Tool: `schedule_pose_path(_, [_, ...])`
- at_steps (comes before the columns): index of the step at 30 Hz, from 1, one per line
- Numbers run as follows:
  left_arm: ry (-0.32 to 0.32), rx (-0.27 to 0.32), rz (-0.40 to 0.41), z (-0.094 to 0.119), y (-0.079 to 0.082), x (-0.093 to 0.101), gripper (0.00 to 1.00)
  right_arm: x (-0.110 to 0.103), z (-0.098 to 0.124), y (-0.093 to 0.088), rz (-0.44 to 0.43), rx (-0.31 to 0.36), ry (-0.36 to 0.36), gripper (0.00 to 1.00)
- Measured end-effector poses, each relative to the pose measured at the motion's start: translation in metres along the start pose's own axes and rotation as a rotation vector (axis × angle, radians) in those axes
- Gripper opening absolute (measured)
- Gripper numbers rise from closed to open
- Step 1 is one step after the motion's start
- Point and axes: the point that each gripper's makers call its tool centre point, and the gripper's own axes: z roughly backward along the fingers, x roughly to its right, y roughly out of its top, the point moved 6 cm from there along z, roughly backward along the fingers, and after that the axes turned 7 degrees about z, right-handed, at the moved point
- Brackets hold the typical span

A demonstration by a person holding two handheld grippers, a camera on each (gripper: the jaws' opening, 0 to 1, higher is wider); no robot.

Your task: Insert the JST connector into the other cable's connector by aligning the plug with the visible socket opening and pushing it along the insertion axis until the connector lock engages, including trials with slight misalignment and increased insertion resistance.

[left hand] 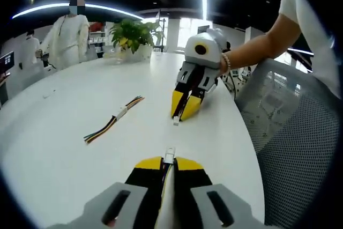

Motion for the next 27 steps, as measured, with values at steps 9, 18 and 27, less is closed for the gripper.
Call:
schedule_pose_path(9, [-0.008,0.003,0.002,-0.0005,0.0001,0.0002,0.01,0.0004,-0.0004,-0.0045,-0.065,0.076,-0.036,0.01])
schedule_pose_path(18, [-0.008,0.002,0.000,-0.0016,0.0006,-0.0017,0.01,0.0017,-0.0023,-0.0033,-0.086,0.081,-0.047,0.01])
schedule_pose_path(27, [-0.018,-0.024,-0.020,-0.0020,0.0043,-0.0040,0.00,0.0015,-0.0021,-0.0030,-0.084,0.065,-0.038,0.01])
